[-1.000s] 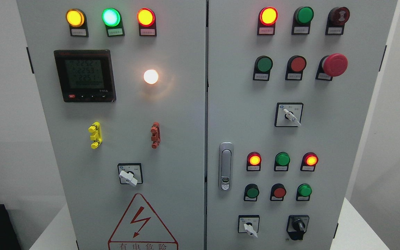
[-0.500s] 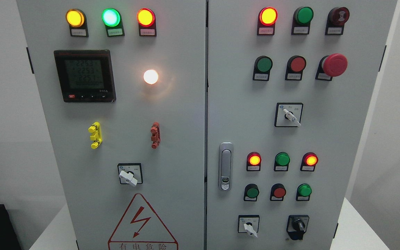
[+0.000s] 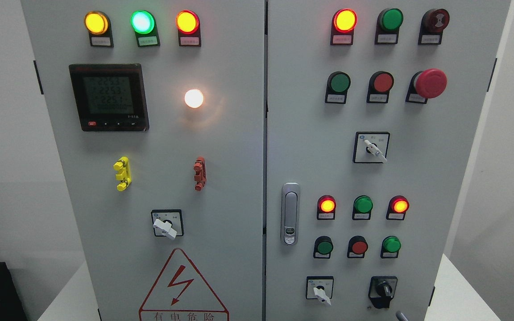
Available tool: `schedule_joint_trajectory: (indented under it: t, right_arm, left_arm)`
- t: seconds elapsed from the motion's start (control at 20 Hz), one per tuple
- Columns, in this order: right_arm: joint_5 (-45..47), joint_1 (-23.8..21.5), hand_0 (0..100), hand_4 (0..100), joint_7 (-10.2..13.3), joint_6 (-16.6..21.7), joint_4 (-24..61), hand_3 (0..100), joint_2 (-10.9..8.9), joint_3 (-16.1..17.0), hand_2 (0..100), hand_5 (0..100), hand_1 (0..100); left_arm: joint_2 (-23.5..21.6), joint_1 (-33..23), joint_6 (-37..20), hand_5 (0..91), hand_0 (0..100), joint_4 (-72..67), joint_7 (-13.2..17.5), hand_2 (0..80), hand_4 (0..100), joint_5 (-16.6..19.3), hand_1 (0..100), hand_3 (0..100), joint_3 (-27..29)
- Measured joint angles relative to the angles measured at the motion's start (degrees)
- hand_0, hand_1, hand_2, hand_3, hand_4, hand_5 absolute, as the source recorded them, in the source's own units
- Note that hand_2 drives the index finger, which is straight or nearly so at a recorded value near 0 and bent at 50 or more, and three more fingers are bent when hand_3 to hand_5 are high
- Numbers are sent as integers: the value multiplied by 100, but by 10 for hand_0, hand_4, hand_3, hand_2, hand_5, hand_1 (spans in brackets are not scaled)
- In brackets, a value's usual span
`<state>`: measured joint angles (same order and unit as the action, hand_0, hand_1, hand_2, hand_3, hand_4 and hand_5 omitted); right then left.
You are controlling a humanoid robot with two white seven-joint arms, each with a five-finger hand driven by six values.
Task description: Trip black knob to open circuit
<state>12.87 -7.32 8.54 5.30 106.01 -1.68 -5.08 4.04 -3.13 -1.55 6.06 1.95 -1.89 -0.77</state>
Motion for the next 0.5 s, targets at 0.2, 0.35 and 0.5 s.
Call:
schedule_joint_trajectory:
  t: [0.2, 0.35, 0.5]
  right_arm:
    - [0, 87, 0, 1000, 0, -57, -23, 1000, 0, -1, 0, 1000, 43]
    - [2, 156, 0, 1000, -1, -97, -51, 1000, 0, -3, 0, 1000, 43]
    - [5, 215, 0, 1000, 0, -107, -93, 1000, 0, -9, 1, 1000, 43]
  left_arm:
    - [0, 0, 0, 0, 120, 0, 0, 0, 0, 0, 389, 0, 0]
    - [0, 0, 0, 0, 120, 0, 0, 0, 0, 0, 389, 0, 0]
    - [0, 0, 0, 0, 120, 0, 0, 0, 0, 0, 389, 0, 0]
